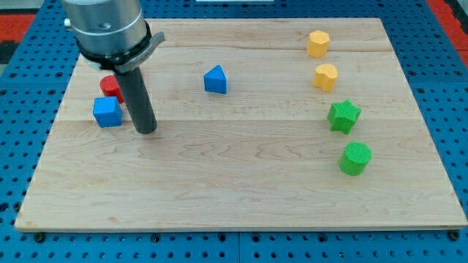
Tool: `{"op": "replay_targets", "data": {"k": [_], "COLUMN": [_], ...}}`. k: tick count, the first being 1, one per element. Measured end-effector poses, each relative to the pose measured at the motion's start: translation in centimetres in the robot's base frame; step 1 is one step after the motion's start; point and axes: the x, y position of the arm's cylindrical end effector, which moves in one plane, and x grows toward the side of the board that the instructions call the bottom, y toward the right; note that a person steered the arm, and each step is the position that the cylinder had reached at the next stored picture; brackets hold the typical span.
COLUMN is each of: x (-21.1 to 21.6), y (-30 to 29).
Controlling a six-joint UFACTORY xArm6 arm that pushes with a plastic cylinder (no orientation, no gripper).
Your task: Move the blue left side bottom of the corner
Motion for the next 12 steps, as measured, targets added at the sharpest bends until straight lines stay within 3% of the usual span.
{"op": "replay_targets", "data": {"k": [3, 4, 6, 7, 8, 9, 10, 11, 12], "x": [-0.3, -0.1, -3.2, -7.8, -11.7, -12.1, -9.2, -3.9, -5.0], "y": [-5.4, -4.4, 17.8, 23.5, 19.7, 12.5, 5.8, 3.1, 6.2]}}
